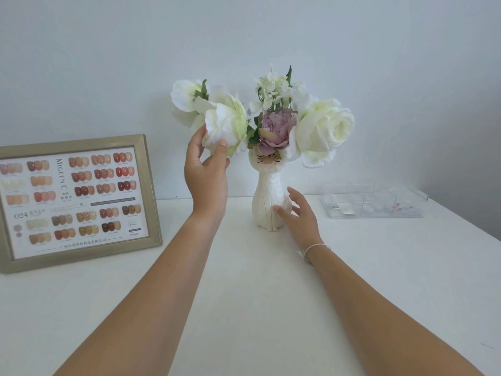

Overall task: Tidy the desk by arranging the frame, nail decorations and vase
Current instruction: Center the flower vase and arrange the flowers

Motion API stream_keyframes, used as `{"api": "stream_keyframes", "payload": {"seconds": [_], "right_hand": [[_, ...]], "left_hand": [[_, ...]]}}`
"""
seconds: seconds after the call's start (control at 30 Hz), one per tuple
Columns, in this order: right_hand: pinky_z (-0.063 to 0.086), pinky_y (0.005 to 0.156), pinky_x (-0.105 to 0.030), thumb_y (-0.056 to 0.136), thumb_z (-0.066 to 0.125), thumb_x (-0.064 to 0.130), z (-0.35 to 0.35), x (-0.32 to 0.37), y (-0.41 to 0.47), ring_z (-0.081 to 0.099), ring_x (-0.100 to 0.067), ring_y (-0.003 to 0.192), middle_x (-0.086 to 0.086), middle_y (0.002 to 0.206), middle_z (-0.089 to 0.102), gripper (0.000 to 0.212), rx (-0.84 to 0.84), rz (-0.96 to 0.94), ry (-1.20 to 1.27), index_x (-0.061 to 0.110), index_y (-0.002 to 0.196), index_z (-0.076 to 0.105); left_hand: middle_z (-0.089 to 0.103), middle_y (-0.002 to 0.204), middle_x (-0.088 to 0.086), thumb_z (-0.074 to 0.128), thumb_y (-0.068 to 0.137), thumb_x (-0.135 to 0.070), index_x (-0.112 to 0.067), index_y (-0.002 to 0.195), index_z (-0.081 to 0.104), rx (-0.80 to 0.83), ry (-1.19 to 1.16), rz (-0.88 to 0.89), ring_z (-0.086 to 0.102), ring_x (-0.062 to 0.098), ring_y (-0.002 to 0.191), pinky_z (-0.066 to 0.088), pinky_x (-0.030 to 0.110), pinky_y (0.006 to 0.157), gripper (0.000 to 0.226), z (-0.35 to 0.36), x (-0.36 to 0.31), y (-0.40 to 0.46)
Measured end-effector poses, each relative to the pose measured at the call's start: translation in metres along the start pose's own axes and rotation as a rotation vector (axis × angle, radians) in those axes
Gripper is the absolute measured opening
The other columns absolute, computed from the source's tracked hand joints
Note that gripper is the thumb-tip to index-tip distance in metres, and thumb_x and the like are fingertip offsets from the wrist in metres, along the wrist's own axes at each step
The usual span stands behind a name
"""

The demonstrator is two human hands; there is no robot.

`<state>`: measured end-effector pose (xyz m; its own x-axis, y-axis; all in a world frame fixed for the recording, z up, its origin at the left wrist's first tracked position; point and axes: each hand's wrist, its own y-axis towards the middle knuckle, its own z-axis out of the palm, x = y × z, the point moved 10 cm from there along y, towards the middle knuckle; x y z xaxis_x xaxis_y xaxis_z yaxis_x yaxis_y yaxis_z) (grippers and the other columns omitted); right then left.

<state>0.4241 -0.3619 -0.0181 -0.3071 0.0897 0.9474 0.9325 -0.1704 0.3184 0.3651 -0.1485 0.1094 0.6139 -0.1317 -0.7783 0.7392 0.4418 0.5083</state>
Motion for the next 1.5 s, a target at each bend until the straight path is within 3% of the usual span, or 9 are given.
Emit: {"api": "stream_keyframes", "payload": {"seconds": [0.27, 0.43, 0.57, 0.67, 0.77, 0.87, 1.03, 1.3, 1.5], "right_hand": [[0.039, 0.106, -0.045, 0.082, 0.050, 0.039, -0.074, 0.098, -0.024, 0.048, 0.001, 0.116, 0.004, 0.137, 0.042, 0.047, -0.408, -0.315, 0.337, 0.038, 0.128, 0.039], [0.043, 0.086, -0.005, 0.080, 0.062, 0.034, -0.068, 0.159, -0.033, 0.043, 0.003, 0.123, 0.004, 0.143, 0.033, 0.067, -0.324, -0.533, 0.270, 0.031, 0.138, 0.029], [0.045, 0.100, -0.027, 0.082, 0.066, 0.025, -0.059, 0.164, -0.021, 0.047, -0.018, 0.126, 0.004, 0.141, 0.041, 0.061, -0.267, -0.481, 0.212, 0.032, 0.134, 0.036], [0.050, 0.092, -0.028, 0.084, 0.063, 0.025, -0.061, 0.164, -0.011, 0.057, -0.021, 0.112, 0.011, 0.127, 0.051, 0.050, -0.249, -0.437, 0.201, 0.033, 0.129, 0.043], [0.050, 0.094, -0.039, 0.084, 0.061, 0.027, -0.068, 0.160, 0.000, 0.060, -0.018, 0.105, 0.011, 0.126, 0.053, 0.044, -0.247, -0.391, 0.228, 0.033, 0.125, 0.047], [0.046, 0.099, -0.047, 0.084, 0.060, 0.027, -0.074, 0.157, 0.009, 0.058, -0.019, 0.111, 0.000, 0.135, 0.050, 0.040, -0.240, -0.354, 0.266, 0.032, 0.123, 0.049], [0.053, 0.086, -0.036, 0.088, 0.057, 0.020, -0.078, 0.154, 0.021, 0.060, -0.003, 0.091, -0.001, 0.122, 0.052, 0.039, -0.208, -0.312, 0.340, 0.028, 0.125, 0.049], [0.054, 0.071, -0.024, 0.090, 0.054, 0.017, -0.081, 0.148, 0.036, 0.058, -0.007, 0.094, 0.000, 0.118, 0.053, 0.040, -0.152, -0.283, 0.385, 0.025, 0.128, 0.045], [0.053, 0.080, -0.030, 0.092, 0.050, 0.014, -0.081, 0.136, 0.044, 0.056, -0.012, 0.098, 0.007, 0.107, 0.057, 0.039, -0.147, -0.247, 0.403, 0.023, 0.130, 0.045]], "left_hand": [[0.052, 0.131, 0.000, 0.059, 0.089, -0.018, -0.020, 0.129, 0.050, 0.018, 0.006, 0.009, 0.058, -0.021, 0.083, 0.053, 0.024, 0.081, 0.041, 0.001, -0.008, -0.001], [0.050, 0.127, -0.005, 0.063, 0.086, -0.026, -0.022, 0.129, 0.047, -0.009, 0.053, 0.009, 0.054, -0.025, 0.079, 0.051, 0.031, 0.086, 0.046, 0.001, -0.012, 0.001], [0.041, 0.132, -0.008, 0.064, 0.084, -0.030, -0.024, 0.130, 0.044, -0.065, 0.219, 0.094, 0.051, 0.007, 0.117, 0.043, 0.039, 0.103, 0.051, 0.000, -0.028, 0.003], [0.037, 0.140, 0.004, 0.063, 0.082, -0.026, -0.017, 0.131, 0.044, -0.045, 0.457, 0.384, 0.035, 0.018, 0.132, 0.030, 0.033, 0.110, 0.053, 0.014, -0.061, -0.007], [0.041, 0.142, 0.013, 0.063, 0.082, -0.025, -0.015, 0.123, 0.056, 0.046, 0.720, 0.703, 0.035, 0.027, 0.133, 0.020, 0.028, 0.110, 0.043, 0.044, -0.086, -0.028], [0.057, 0.130, 0.006, 0.062, 0.082, -0.026, -0.018, 0.110, 0.067, 0.200, 0.947, 0.888, 0.042, 0.034, 0.129, 0.021, 0.050, 0.112, 0.029, 0.077, -0.081, -0.044], [0.061, 0.122, -0.002, 0.055, 0.085, -0.032, -0.022, 0.116, 0.063, 0.462, 1.230, 0.925, 0.041, 0.027, 0.130, 0.000, 0.051, 0.114, 0.033, 0.106, -0.044, -0.048], [0.068, 0.102, 0.002, 0.050, 0.089, -0.026, -0.016, 0.100, 0.069, 0.379, 1.263, 0.949, 0.058, 0.027, 0.101, 0.008, 0.053, 0.113, 0.025, 0.104, -0.040, -0.026], [0.070, 0.097, 0.003, 0.053, 0.089, -0.020, -0.012, 0.094, 0.070, 0.352, 1.208, 0.925, 0.062, 0.030, 0.092, 0.012, 0.053, 0.113, 0.020, 0.092, -0.041, -0.014]]}}
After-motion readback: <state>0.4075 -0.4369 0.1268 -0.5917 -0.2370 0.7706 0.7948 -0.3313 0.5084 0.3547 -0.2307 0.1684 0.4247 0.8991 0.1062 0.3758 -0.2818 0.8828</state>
